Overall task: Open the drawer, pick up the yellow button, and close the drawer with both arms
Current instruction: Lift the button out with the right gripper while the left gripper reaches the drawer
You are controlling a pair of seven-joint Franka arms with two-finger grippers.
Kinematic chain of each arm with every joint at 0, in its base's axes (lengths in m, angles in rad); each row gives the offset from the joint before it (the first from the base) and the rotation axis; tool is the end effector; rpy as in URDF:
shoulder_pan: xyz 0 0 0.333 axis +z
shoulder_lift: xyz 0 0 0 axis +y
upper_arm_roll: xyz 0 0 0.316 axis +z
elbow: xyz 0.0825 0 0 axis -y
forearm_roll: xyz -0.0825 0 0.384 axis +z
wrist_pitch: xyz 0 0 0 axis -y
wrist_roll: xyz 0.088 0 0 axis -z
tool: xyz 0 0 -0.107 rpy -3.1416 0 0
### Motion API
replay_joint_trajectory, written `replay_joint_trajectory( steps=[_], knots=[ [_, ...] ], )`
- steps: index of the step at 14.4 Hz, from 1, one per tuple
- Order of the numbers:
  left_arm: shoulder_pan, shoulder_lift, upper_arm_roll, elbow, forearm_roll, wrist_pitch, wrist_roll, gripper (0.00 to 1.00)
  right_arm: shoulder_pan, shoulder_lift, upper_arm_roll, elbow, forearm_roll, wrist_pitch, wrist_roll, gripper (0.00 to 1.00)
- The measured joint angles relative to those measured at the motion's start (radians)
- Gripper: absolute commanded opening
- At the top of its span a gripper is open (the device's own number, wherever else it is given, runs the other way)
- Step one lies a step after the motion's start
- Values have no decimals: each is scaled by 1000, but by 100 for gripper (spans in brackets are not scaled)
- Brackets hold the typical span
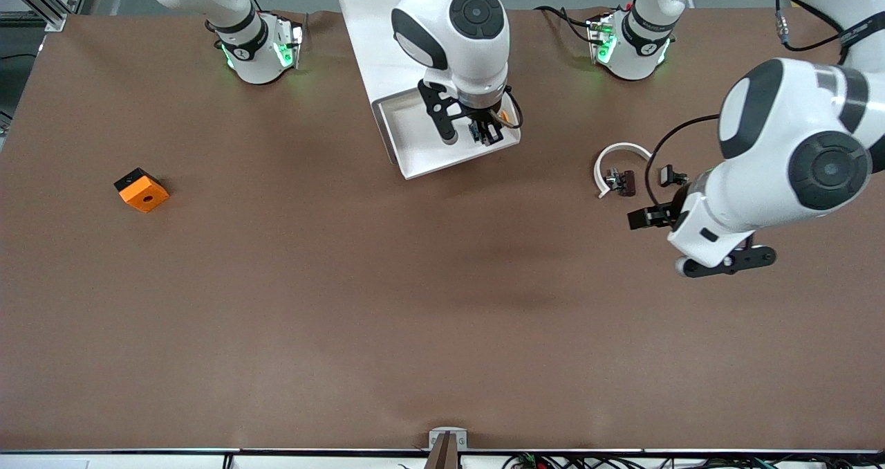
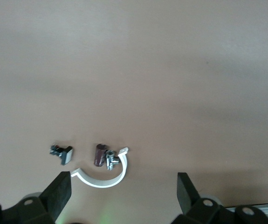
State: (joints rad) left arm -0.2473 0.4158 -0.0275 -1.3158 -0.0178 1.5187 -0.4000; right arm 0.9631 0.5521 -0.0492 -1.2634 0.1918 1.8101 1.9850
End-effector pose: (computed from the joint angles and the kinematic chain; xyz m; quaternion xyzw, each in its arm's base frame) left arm 0.6344 -0.1775 0.4856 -0.9922 -0.0633 0.1050 0.0214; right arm 0.4184 0.5816 0.4397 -0.8472 0.5252 0.0798 0.0073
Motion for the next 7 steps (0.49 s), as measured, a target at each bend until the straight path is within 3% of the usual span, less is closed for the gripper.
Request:
replay_joint_trajectory(
  steps=[7],
  knots=[
    [-5, -3, -127, -178, -2, 241, -58, 100, -151, -73, -12, 75, 16, -214, -511, 0]
  ],
)
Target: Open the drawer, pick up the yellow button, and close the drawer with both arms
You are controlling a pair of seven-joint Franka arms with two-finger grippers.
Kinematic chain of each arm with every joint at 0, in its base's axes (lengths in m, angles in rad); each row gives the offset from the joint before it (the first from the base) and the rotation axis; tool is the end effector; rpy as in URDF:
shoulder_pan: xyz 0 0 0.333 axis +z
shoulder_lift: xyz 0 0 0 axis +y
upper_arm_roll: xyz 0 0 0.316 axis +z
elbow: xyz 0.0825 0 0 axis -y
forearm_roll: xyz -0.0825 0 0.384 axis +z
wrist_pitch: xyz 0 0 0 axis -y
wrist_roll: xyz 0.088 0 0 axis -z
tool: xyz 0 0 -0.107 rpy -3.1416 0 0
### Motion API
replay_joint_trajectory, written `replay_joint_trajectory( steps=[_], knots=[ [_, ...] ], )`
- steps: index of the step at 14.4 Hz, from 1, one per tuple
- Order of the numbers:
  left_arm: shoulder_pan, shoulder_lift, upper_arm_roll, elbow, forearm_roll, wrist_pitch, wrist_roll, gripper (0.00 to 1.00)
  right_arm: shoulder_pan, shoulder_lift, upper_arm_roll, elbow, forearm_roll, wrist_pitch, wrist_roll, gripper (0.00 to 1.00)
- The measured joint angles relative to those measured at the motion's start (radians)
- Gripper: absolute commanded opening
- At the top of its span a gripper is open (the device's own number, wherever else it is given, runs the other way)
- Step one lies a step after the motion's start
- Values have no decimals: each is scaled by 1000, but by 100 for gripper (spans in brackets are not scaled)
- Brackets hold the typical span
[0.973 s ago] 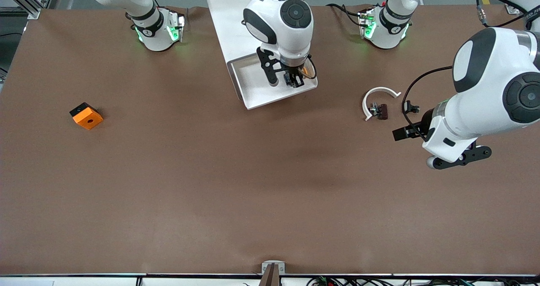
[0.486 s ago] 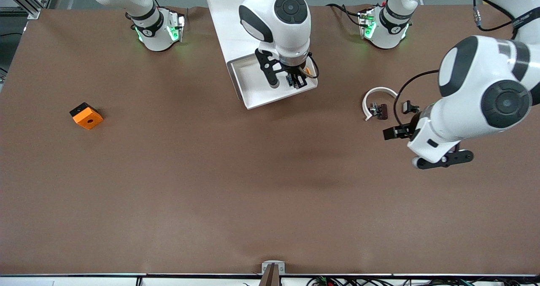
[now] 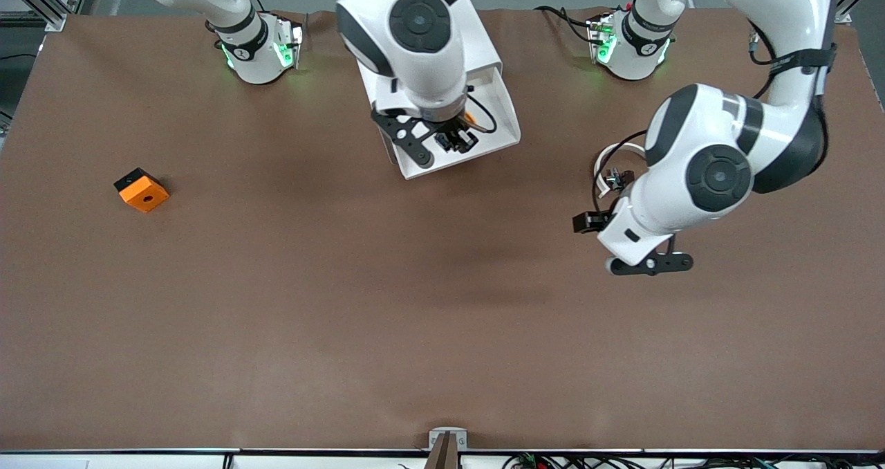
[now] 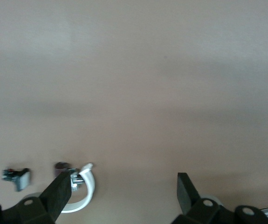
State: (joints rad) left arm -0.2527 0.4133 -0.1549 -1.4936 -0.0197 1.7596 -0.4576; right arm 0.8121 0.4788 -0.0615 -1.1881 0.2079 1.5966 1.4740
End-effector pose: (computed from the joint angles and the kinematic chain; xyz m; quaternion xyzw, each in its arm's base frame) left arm 0.6137 -0.2514 0.4246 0.9961 0.0316 -0.0817 0.0073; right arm 0.4825 0.4930 0.5099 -0.9298 0.3554 0.0955 0.0084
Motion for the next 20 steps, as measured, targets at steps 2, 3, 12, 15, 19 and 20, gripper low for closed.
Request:
replay_joint_trajectory(
  steps=[2, 3, 12, 15, 19, 20],
  knots=[
    [-6, 0, -50, -38, -2, 60, -89, 100, -57, -35, -6, -2, -7, -73, -151, 0],
    [-16, 2, -73, -54, -2, 79, -139, 100, -90, -49, -9, -9, -13, -97, -225, 0],
    [-215, 82, -101, -78, -3, 180, -438, 100, -411, -144, -16, -193, -110, -73, -914, 0],
    [-238, 84, -134, -81, -3, 177, -519, 100, -511, -183, -16, -309, -144, 34, -1102, 0],
    [-241, 84, -217, -106, -4, 174, -643, 100, -635, -222, -16, -472, -167, 219, -1311, 0],
    [-242, 84, -234, -113, -8, 174, -673, 100, -667, -222, -16, -507, -168, 271, -1359, 0]
  ],
)
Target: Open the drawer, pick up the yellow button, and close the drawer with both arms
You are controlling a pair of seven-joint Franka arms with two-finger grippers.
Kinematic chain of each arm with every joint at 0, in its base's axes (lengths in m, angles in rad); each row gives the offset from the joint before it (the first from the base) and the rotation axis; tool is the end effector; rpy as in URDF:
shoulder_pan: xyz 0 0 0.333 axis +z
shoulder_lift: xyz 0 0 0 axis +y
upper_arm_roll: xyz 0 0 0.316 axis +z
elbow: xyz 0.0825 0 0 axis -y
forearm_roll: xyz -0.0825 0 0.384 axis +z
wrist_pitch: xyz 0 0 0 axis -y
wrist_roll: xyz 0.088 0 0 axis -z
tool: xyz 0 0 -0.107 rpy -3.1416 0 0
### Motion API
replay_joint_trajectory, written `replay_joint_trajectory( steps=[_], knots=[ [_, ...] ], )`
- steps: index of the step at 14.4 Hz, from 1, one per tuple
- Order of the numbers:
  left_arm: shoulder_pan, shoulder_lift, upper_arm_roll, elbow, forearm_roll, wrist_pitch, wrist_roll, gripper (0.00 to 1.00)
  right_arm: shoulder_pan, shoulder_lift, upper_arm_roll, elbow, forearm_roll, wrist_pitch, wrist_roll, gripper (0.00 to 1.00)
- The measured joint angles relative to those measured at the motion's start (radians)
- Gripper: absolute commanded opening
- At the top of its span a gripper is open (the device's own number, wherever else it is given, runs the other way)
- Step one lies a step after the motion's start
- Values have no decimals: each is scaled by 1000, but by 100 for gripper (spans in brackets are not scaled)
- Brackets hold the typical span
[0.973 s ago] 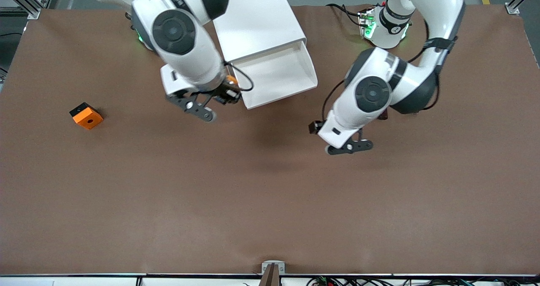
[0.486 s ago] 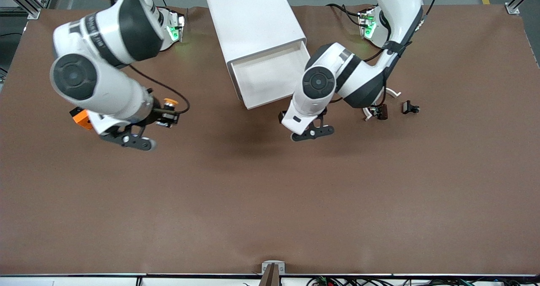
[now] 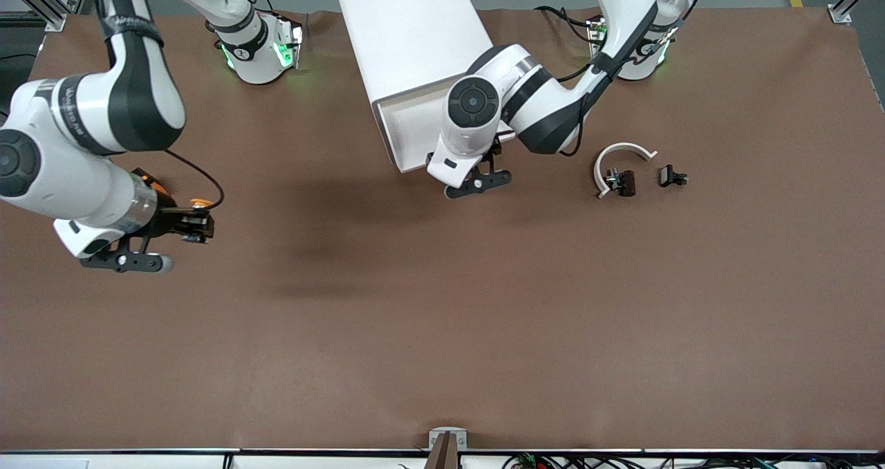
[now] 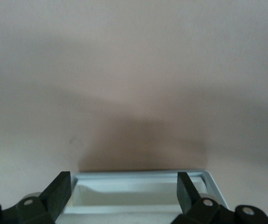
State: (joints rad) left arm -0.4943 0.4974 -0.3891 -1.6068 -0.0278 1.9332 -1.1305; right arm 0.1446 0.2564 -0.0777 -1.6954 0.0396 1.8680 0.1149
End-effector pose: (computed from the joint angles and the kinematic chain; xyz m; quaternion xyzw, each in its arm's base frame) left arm 0.4439 -0.4942 0.3480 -0.9818 -0.1430 0.1246 0.0011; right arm 0.6239 0.0485 0.4380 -0.9987 0.0297 0.0421 0.0050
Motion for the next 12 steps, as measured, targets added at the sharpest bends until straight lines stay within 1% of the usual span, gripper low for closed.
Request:
replay_joint_trajectory(
  steps=[3, 7, 10, 12],
  knots=[
    [0, 0, -41, -15, -43, -11, -40, 100, -75, 0, 1, -102, -12, 136, -92, 0],
    [0, 0, -95, -42, -71, -19, -86, 100, -134, 0, 1, -220, -67, 262, -109, 0],
    [0, 0, -112, -56, -105, -21, -102, 100, -167, 9, 1, -261, -80, 313, -109, 0],
    [0, 0, -113, -64, -125, -22, -111, 100, -195, 29, 1, -279, -86, 370, -110, 0]
  ],
)
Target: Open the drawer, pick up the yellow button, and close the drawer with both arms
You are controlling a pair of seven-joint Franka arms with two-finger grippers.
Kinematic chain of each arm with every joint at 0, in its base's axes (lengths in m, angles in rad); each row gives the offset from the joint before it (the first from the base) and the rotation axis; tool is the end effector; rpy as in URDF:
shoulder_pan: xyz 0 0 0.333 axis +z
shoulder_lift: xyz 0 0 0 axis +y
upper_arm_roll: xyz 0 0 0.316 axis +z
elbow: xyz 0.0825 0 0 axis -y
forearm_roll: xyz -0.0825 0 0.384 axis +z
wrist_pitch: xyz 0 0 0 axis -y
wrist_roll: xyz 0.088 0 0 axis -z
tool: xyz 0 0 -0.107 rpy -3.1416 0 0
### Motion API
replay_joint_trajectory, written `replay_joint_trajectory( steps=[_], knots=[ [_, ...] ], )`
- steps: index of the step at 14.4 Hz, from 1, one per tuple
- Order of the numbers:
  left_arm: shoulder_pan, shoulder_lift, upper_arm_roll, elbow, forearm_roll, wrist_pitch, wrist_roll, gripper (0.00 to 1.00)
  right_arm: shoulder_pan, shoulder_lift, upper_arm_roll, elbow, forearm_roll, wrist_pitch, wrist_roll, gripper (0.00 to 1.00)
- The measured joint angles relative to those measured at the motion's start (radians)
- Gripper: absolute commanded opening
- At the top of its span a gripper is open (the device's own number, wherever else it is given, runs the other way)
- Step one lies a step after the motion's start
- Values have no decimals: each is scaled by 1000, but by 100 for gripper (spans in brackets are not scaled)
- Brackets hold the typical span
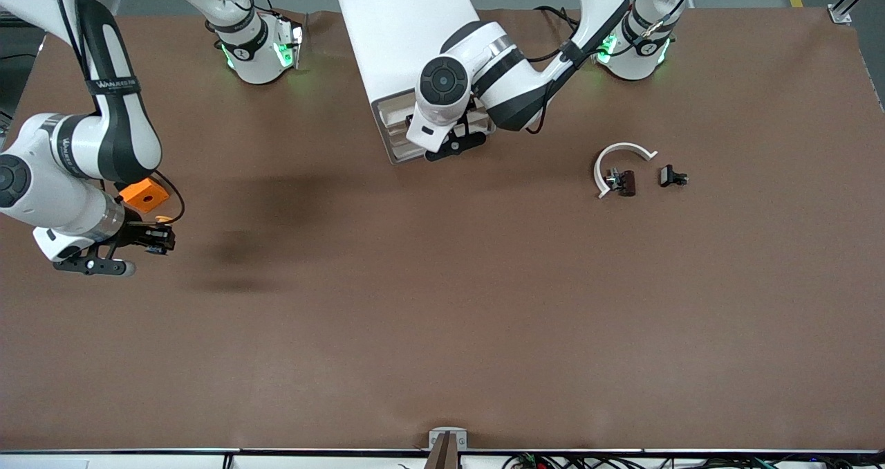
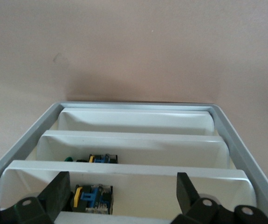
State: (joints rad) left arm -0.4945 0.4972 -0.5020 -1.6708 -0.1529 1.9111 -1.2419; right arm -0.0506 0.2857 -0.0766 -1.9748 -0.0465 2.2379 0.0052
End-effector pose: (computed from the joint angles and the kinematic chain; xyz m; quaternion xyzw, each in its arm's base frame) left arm 0.3706 -0.5298 0.3354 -0.9634 -0.1655 0.2107 0.0086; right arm 0.5977 -0.0761 0.3238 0.9983 -0.0501 -0.0128 0.0282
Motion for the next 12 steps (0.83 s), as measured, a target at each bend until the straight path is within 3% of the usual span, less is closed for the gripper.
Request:
replay_joint_trajectory(
  steps=[9, 12],
  knots=[
    [8, 0, -6, 1, -21, 11, -92, 100, -75, 150, 1, -15, -16, 210, -53, 0],
    [73, -1, -3, 49, -20, 14, -99, 100, -86, 192, 1, -12, -16, 281, -71, 0]
  ],
)
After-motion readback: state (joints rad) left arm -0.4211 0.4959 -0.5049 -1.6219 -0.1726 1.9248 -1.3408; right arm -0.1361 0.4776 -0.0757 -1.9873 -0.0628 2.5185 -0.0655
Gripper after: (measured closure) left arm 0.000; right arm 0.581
